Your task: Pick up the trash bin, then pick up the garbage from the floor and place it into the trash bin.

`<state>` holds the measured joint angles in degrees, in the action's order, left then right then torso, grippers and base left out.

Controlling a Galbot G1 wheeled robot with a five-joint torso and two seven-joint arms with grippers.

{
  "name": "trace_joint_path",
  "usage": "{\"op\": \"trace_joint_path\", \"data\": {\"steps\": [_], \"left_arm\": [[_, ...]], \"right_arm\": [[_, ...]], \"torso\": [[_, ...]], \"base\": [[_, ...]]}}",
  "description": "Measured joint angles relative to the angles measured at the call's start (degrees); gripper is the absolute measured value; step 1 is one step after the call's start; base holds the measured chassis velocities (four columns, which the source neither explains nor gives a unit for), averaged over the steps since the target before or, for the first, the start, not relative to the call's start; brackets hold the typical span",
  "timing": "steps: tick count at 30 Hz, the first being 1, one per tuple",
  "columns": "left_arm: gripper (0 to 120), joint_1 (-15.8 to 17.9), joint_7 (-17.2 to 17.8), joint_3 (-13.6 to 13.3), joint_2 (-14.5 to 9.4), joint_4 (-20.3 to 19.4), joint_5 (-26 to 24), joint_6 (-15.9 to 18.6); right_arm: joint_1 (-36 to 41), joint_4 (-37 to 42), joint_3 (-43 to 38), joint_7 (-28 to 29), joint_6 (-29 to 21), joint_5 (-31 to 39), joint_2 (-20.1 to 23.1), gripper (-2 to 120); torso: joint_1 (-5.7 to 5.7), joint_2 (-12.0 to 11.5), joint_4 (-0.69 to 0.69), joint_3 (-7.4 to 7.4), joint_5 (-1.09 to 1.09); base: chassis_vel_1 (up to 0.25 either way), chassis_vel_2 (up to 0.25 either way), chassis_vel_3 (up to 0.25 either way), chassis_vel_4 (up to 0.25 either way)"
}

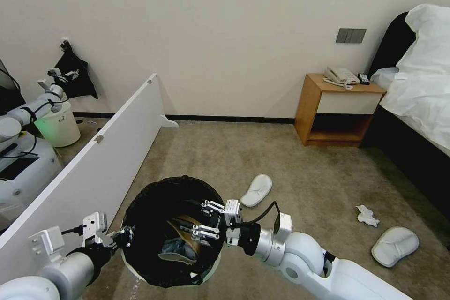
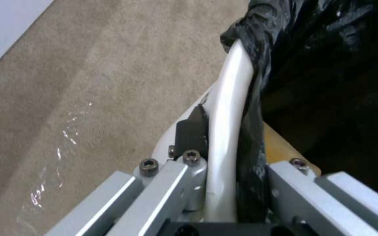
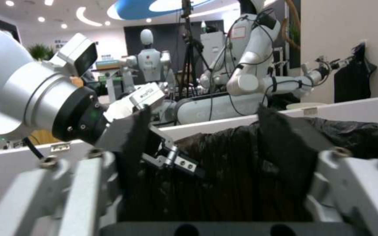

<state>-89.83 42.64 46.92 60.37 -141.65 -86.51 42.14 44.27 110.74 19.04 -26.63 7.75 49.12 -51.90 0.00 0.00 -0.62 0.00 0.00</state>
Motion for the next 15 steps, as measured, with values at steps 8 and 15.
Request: {"op": "trace_joint_path", "data": {"steps": [8,15], "left_arm": [[1,0.29,-0.28,0.62,0.21,1.15,0.72,0.00],[1,0.42,-2.07,3.66,1.27,3.02,1.72,0.00]], "right_arm": [[0.67,1.91,-2.87,-0.16,0.97,-1.47,-0.04,96],[2.91,0.21,-13.22,5.43,1.98,-1.25,-0.37,100]], "torso": [[0.00,0.00,0.00,0.00,0.00],[0.00,0.00,0.00,0.00,0.00]], "base": [[0.000,0.000,0.000,0.000],[0.000,0.000,0.000,0.000]]}}
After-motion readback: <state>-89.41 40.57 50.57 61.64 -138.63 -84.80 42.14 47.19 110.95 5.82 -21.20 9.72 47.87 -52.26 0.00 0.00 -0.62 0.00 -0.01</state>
